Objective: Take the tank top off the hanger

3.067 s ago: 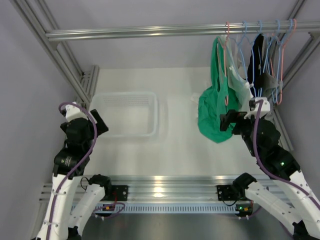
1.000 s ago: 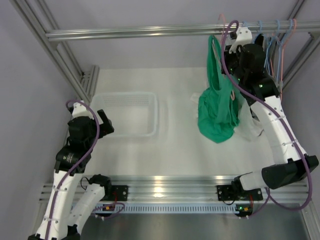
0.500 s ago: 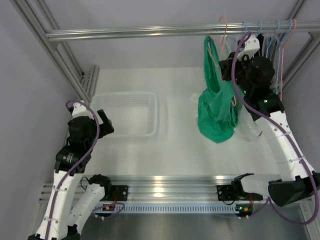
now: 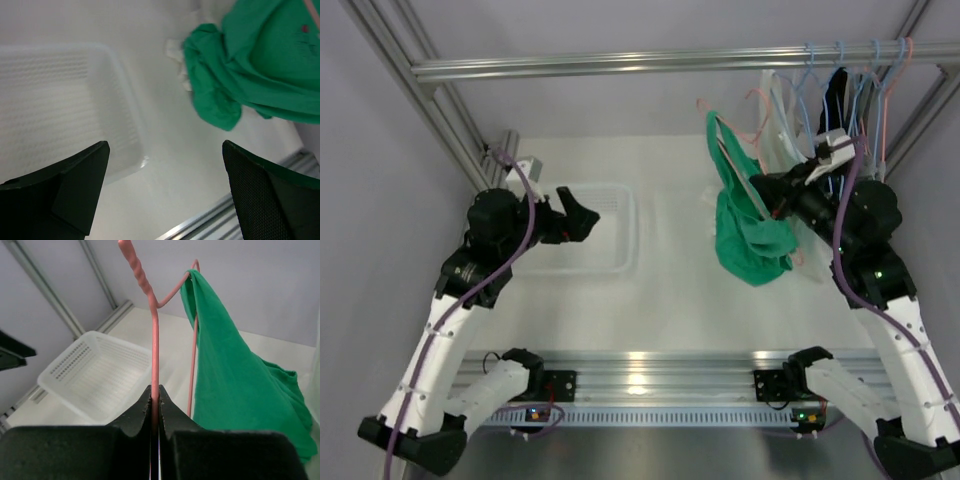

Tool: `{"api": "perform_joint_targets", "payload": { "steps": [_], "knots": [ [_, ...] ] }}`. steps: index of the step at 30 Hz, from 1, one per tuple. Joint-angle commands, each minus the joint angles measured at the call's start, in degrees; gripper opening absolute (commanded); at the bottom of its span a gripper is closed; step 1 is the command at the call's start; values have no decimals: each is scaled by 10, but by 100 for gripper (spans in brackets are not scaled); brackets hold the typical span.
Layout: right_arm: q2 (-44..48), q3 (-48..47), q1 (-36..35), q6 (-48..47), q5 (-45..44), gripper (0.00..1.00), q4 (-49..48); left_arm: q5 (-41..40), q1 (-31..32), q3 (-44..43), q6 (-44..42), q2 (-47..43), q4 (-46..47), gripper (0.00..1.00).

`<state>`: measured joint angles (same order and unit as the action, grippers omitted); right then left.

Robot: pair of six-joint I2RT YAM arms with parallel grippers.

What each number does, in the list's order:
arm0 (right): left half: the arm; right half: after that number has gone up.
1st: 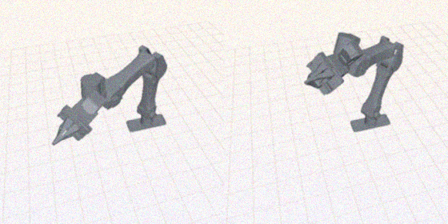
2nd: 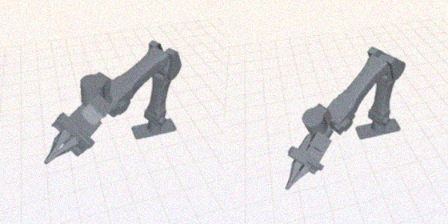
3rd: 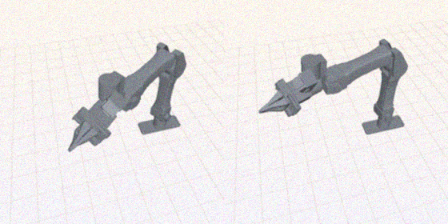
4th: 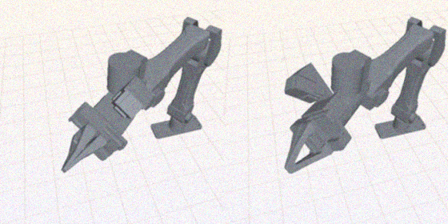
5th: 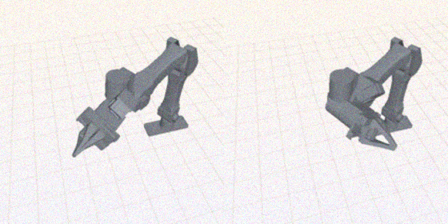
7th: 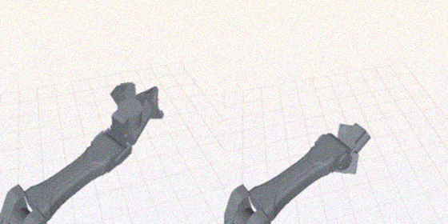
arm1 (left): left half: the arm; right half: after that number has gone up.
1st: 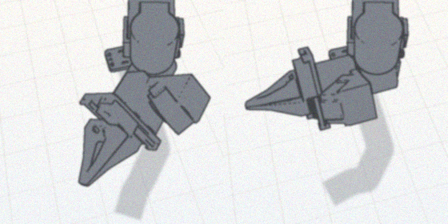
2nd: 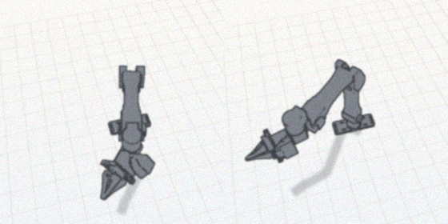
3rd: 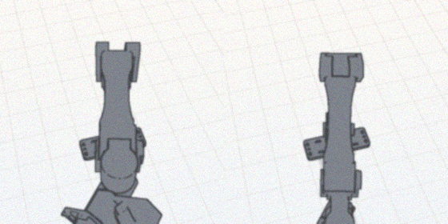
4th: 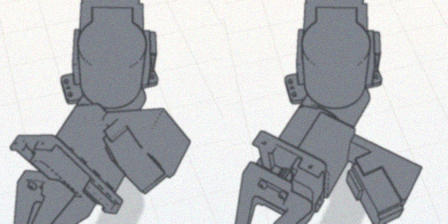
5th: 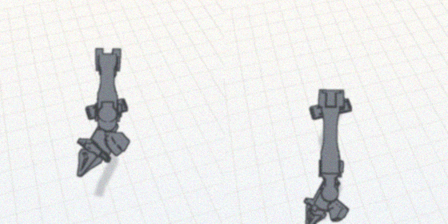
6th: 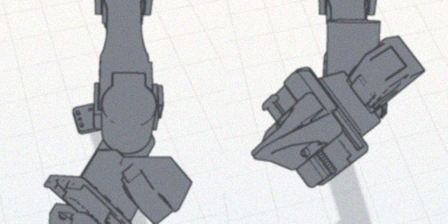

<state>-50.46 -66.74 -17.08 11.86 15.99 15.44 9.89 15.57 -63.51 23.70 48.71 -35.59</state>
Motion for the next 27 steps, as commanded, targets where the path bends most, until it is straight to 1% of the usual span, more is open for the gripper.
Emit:
{"api": "perform_joint_targets", "payload": {
  "steps": [1, 2, 3, 4, 5, 6, 7, 10, 11, 15, 16, 18, 19, 21, 23, 24, 25, 26, 27],
  "knots": [
    [55, 19, -5, 46, 74, 0, -52, 64, 127, -85, 13, 67, 141, 99],
    [75, 19, -5, 51, 89, 0, -44, 18, 234, -108, -4, 90, 147, 99],
    [85, 18, -6, 61, 93, 0, -27, -95, 285, -133, -54, 141, 146, 99],
    [101, 16, -5, 66, 96, 0, -19, -153, 328, -182, -74, 167, 146, 99],
    [108, 14, -6, 69, 98, 0, -9, -193, 382, -204, -90, 191, 146, 99],
    [114, 11, -6, 64, 99, 0, 12, -239, 392, -223, -108, 230, 150, 99],
    [120, 2, -5, 61, 97, 0, 26, -255, 397, -258, -113, 248, 154, 99],
    [146, -15, -5, 48, 84, 0, 69, -297, 400, -287, -149, 293, 192, 99],
    [157, -21, -5, 48, 85, 0, 77, -298, 400, -301, -161, 301, 201, 99],
    [168, -43, -5, 54, 113, 0, 98, -273, 400, -345, -201, 350, 216, 90],
    [171, -48, -5, 55, 120, 0, 100, -272, 400, -348, -204, 356, 223, 86],
    [172, -59, -5, 61, 127, 0, 99, -280, 400, -362, -213, 370, 223, 85],
    [173, -64, -5, 63, 132, 0, 99, -281, 400, -363, -214, 373, 225, 82],
    [171, -72, -5, 69, 151, 0, 98, -259, 400, -367, -218, 375, 225, 81],
    [164, -74, -5, 70, 151, 0, 98, -226, 399, -364, -214, 369, 231, 81],
    [159, -77, -6, 70, 151, 0, 99, -222, 400, -362, -212, 367, 235, 81],
    [157, -78, -5, 70, 154, 0, 98, -220, 400, -362, -213, 366, 238, 69],
    [156, -81, -5, 71, 161, 0, 98, -221, 400, -363, -217, 366, 239, 62],
    [155, -85, -6, 73, 164, 0, 98, -231, 400, -366, -219, 367, 243, 53]
  ]
}}
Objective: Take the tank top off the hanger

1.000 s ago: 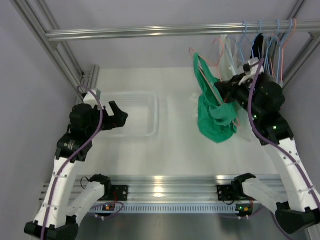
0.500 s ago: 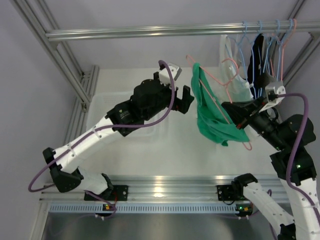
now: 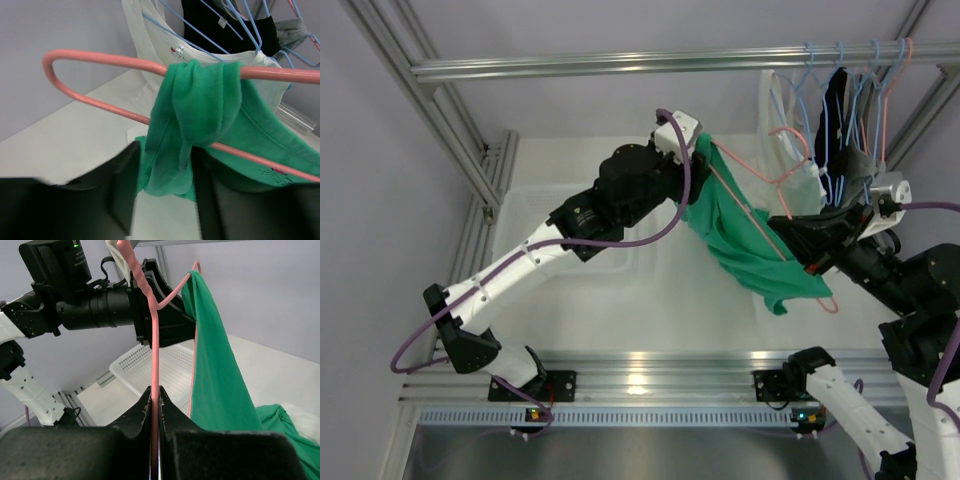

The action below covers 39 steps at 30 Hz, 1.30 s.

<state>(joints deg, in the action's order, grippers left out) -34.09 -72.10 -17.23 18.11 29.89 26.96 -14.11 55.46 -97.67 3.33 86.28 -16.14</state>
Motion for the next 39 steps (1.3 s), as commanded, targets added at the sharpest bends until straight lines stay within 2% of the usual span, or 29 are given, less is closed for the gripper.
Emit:
{"api": "perform_joint_targets", "payload": {
  "steps": [1, 2, 4, 9, 12, 13, 16, 23, 26, 29, 32, 33, 35, 39],
  "knots": [
    [-9, -33, -3, 10, 27, 0, -17, 1, 1, -28, -17, -7, 51, 42],
    [-9, -35, -3, 8, 27, 0, -17, -2, 1, -31, -21, -3, 50, 22],
    [-11, -34, -3, 3, 18, 0, -16, -12, 1, -39, -22, -2, 49, 0],
    [-29, -11, -3, -34, -24, 0, 5, -53, 1, -42, -16, -20, 50, 0],
    [-34, 6, -3, -51, -23, 0, 9, -147, 0, -51, -8, -26, 46, 0],
    [-32, 9, -4, -55, -9, 0, 10, -210, 0, -55, -6, -23, 46, 0],
    [-28, 9, -3, -81, 27, 0, 19, -308, -9, -79, 3, -16, 45, 0],
    [-7, 6, -4, -134, 59, 0, 57, -337, -58, -133, 33, 6, 38, 0],
    [9, 7, -3, -147, 63, 0, 56, -319, -67, -186, 40, 33, 16, 0],
    [24, 6, -3, -150, 44, 0, 54, -279, -69, -191, 56, 39, 9, 0],
    [46, 8, -3, -161, 48, 0, 41, -201, -81, -178, 97, 35, 0, 0],
    [55, 9, -4, -162, 51, 0, 28, -140, -90, -171, 111, 34, 1, 0],
    [63, 17, -3, -151, 47, 0, 11, -76, -98, -155, 146, 30, 1, 0],
    [84, 44, -4, -121, 28, 0, -66, 56, -98, -127, 191, 36, 3, 0]
  ]
}}
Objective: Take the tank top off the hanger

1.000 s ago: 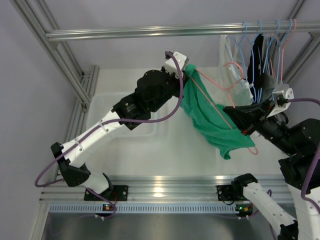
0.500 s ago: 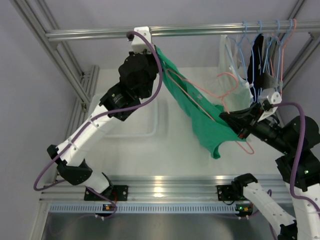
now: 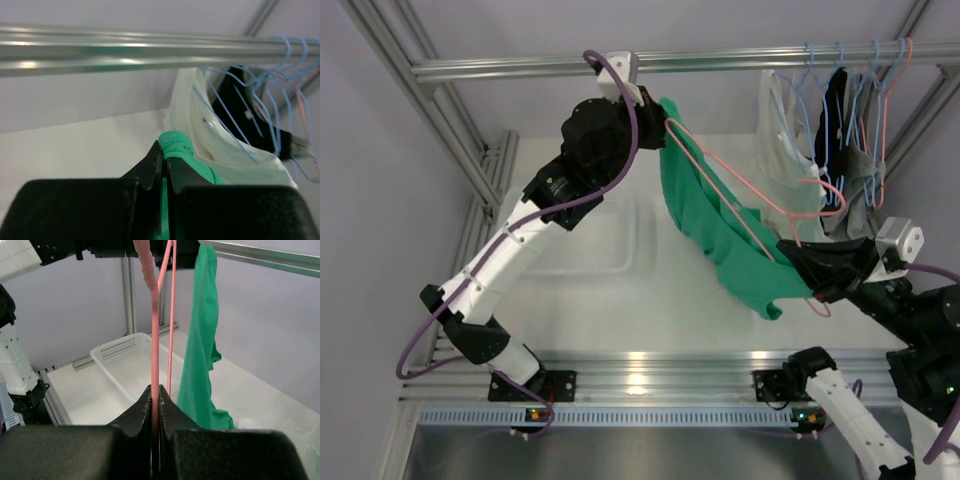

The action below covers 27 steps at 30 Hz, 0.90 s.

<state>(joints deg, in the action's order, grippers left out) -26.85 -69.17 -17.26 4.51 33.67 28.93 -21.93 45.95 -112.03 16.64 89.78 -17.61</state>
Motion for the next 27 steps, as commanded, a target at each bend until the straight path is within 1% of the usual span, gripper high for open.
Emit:
{"api": "perform_joint_targets", "payload": {
  "steps": [1, 3, 4, 5, 6, 7, 8, 9, 10, 11, 12, 14, 15, 16, 17, 18, 19, 20, 21, 22, 23, 24, 25, 26, 27],
  "knots": [
    [16, 24, -3, 28, -21, 0, -106, 178, -3, 22, 78, 5, 19, 0],
    [23, 60, -3, 45, -31, 0, -177, 204, -3, 51, 118, 2, 24, 0],
    [24, 77, -3, 77, -40, 0, -208, 216, -3, 66, 131, 1, 29, 0],
    [24, 121, -3, 100, -39, 0, -297, 263, -3, 80, 140, 0, 51, 0],
    [19, 144, -3, 124, -38, 0, -354, 279, -3, 116, 152, -4, 65, 0],
    [12, 169, -4, 180, -37, 0, -413, 294, -3, 137, 180, -11, 83, 0],
    [2, 211, -4, 208, -36, 0, -518, 343, -3, 159, 190, -15, 133, 0],
    [-24, 225, -4, 231, -39, 0, -560, 367, 0, 207, 203, -21, 162, 0],
    [-41, 238, -4, 262, -47, 0, -591, 389, 4, 231, 222, -32, 194, 0],
    [-56, 239, -6, 270, -52, 0, -614, 410, 6, 254, 228, -37, 225, 0],
    [-84, 239, -8, 274, -55, 0, -654, 451, 17, 276, 231, -46, 277, 0],
    [-108, 225, -23, 269, -78, 0, -673, 480, 28, 344, 214, -57, 328, 0],
    [-123, 216, -30, 262, -92, 0, -672, 486, 40, 369, 207, -62, 356, 0],
    [-130, 193, -34, 252, -133, 0, -648, 484, 44, 416, 195, -70, 363, 0],
    [-139, 183, -44, 235, -171, 0, -631, 488, 49, 442, 195, -70, 393, 0],
    [-142, 176, -50, 234, -171, 0, -631, 496, 50, 466, 195, -65, 393, 0],
    [-143, 164, -56, 222, -218, 0, -621, 507, 51, 491, 207, -59, 439, 0],
    [-145, 160, -66, 212, -234, 0, -618, 517, 52, 533, 215, -50, 466, 0],
    [-152, 149, -70, 199, -237, 0, -602, 523, 55, 548, 221, -30, 482, 0],
    [-157, 128, -72, 174, -243, 0, -560, 501, 55, 556, 219, -22, 472, 0],
    [-163, 69, -74, 162, -246, 0, -429, 478, 56, 565, 214, -16, 450, 0],
    [-173, 40, -74, 150, -252, 0, -353, 451, 60, 565, 195, -9, 422, 0],
    [-175, -1, -74, 139, -275, 0, -282, 398, 63, 566, 181, -7, 367, 0],
    [-170, -5, -75, 136, -285, 0, -189, 374, 69, 565, 166, -6, 344, 11],
    [-150, -4, -75, 133, -291, 0, -159, 351, 81, 565, 135, -7, 325, 19]
  ]
}}
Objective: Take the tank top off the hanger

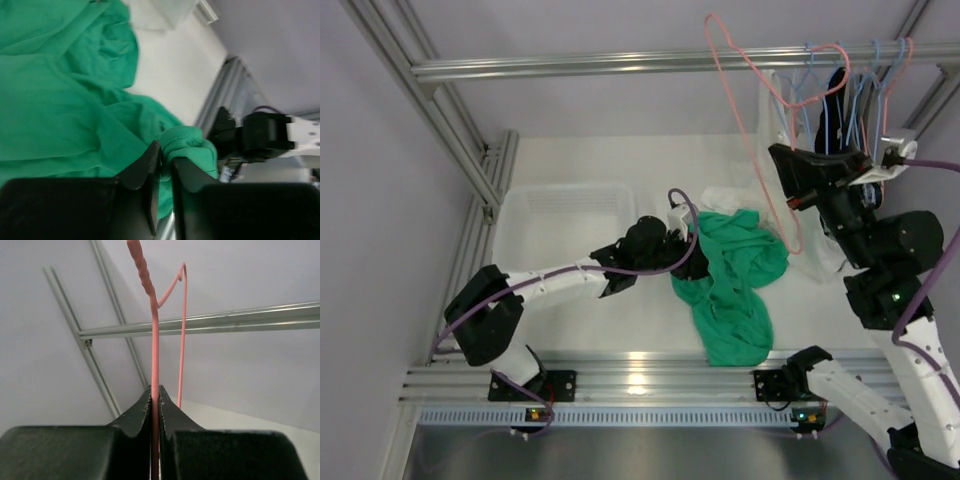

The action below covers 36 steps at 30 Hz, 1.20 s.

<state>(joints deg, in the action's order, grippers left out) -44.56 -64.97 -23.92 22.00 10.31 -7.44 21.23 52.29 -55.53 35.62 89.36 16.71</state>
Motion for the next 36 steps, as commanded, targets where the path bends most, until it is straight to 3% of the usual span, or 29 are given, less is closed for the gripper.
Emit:
{"api": "perform_joint_targets", "payload": {
  "steps": [1, 3, 4, 5, 9, 12, 14, 18, 24, 36],
  "knots": [
    [38, -46, -8, -41, -74, 0, 234, -113, 24, 1, -67, -5, -32, 37],
    [49, -60, -8, -46, -85, 0, 330, -131, 32, 11, -82, -22, -58, 65],
    [50, -71, -8, -50, -88, 0, 357, -145, 32, 14, -84, -30, -69, 92],
    [50, -74, -8, -53, -87, 0, 377, -177, 32, 13, -86, -39, -83, 99],
    [33, -82, -8, -55, -80, 0, 438, -317, 33, -8, -121, -113, -222, 99],
    [15, -78, -8, -49, -99, 0, 435, -456, 31, -37, -163, -139, -302, 99],
    [-7, -82, -8, -47, -118, 0, 416, -490, 32, -55, -179, -150, -327, 99],
    [-68, -106, -8, -65, -178, 0, 348, -491, 32, -45, -183, -204, -336, 99],
    [-170, -211, -8, -76, -184, 0, 322, -484, 32, -12, -179, -234, -338, 99],
    [-305, -328, -10, -100, -196, 0, 323, -391, 32, 9, -190, -201, -336, 99]
  ]
}}
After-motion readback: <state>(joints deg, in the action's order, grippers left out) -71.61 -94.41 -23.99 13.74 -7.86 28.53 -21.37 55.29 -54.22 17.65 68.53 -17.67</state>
